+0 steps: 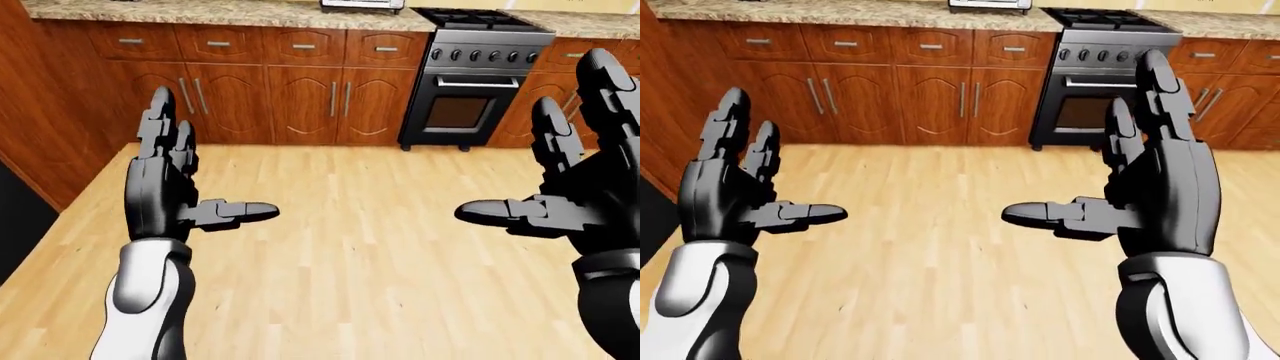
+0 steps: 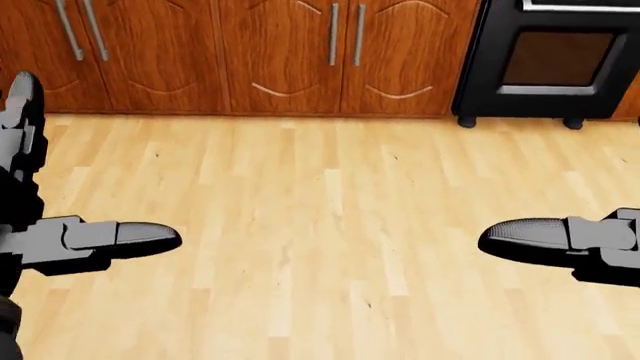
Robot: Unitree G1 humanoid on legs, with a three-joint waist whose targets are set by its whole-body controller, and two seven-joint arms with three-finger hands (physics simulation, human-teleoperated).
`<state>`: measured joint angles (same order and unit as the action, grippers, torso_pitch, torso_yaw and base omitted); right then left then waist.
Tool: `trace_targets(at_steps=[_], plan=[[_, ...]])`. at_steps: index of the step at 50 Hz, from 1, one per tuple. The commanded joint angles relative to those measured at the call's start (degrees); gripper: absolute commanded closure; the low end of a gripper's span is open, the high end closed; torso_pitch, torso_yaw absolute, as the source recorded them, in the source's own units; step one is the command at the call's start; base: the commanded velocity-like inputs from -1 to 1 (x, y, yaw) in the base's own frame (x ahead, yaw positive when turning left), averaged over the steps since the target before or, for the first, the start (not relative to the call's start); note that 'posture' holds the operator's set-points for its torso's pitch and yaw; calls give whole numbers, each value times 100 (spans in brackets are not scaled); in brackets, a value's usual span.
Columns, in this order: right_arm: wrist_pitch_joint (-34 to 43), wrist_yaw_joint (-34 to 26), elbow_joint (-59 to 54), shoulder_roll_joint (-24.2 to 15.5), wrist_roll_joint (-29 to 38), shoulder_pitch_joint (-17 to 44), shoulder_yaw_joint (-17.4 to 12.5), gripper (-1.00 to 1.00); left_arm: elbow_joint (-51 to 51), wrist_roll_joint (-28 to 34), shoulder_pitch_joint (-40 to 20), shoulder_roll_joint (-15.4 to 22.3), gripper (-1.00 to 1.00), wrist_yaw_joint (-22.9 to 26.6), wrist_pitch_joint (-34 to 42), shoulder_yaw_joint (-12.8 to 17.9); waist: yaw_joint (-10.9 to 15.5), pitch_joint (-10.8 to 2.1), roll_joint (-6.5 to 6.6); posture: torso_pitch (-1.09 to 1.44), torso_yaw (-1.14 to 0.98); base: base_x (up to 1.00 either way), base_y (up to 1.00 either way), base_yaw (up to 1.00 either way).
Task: Navigate to the stove.
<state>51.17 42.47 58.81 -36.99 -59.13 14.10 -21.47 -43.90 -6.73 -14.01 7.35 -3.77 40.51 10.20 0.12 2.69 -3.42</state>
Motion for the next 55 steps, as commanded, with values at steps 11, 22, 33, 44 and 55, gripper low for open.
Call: trace_targets(at_steps=[11,22,33,44,55], plan=[[-198,-44,119,-57,97,86,-25,-100,-258,22,-127,64,-100,-24,-172,175,73,-83,550,0,0,0,-19,0],[-232,-24,119,-58,142,64,41,-100,-215,5,-95,76,-100,-30,-237,177,52,-148,-126,0,0,0,-18,0],[-247,-65,119,-49,170,29,28,-100,-188,38,-69,62,-100,-36,-279,146,57,-63,530,0,0,0,-19,0],[-231,61,119,-128,-16,100,-49,-100,-191,77,-80,55,-100,-2,-263,108,91,-103,225,0,0,0,-20,0],[-287,65,119,-147,-29,60,-46,-100,-193,90,-54,36,-100,7,-280,122,69,-13,190,0,0,0,-23,0]])
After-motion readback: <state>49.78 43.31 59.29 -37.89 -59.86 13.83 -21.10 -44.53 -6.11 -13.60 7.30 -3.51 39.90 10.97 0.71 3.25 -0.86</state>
